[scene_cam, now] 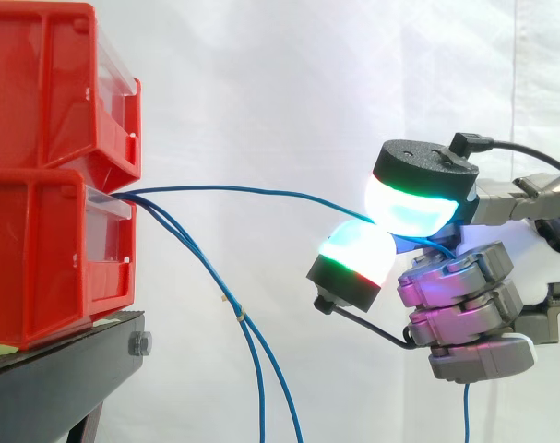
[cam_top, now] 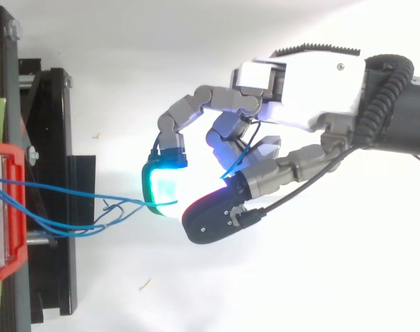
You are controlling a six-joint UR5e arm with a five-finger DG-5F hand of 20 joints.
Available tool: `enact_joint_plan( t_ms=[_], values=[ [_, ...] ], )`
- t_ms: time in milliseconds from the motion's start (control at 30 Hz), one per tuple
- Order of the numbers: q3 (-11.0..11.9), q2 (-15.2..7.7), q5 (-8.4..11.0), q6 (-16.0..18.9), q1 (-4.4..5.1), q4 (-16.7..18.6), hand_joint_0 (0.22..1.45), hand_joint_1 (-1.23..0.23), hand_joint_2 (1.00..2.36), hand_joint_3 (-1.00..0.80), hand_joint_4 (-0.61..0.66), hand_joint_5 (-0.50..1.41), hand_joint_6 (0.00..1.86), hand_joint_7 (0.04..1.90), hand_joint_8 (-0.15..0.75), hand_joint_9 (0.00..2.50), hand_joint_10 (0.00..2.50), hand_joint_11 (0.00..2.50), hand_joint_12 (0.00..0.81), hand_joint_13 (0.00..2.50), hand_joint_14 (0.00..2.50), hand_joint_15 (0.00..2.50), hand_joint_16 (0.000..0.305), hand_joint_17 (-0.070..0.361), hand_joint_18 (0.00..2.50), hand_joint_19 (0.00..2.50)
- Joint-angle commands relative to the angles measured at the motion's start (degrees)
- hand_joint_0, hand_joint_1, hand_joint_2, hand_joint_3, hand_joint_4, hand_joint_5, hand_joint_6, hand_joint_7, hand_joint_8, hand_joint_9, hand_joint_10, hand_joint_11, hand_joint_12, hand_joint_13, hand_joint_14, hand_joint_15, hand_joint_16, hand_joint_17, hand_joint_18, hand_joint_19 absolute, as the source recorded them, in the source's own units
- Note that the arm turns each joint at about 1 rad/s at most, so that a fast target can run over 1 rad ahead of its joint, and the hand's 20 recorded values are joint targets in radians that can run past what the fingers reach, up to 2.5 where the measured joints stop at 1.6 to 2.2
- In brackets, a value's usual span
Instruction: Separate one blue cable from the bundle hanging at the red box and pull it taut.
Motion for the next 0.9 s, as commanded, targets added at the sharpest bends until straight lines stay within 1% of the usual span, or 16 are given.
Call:
enact_joint_plan(
  t_ms=[0,867],
  values=[
    [-0.03,-0.01,-0.03,0.0,0.02,-0.01,0.62,-0.68,1.03,-0.09,0.01,-0.17,0.88,1.07,0.277,0.93,1.41,1.57,0.361,0.85,1.92,1.53,0.037,0.084,1.22,1.54],
    [-0.03,-0.01,0.06,0.0,-0.07,-0.01,0.63,-0.68,1.03,-0.1,0.0,-0.17,0.88,1.04,0.275,0.95,1.35,1.57,0.365,0.83,1.88,1.51,0.037,0.082,1.19,1.53]
  ],
)
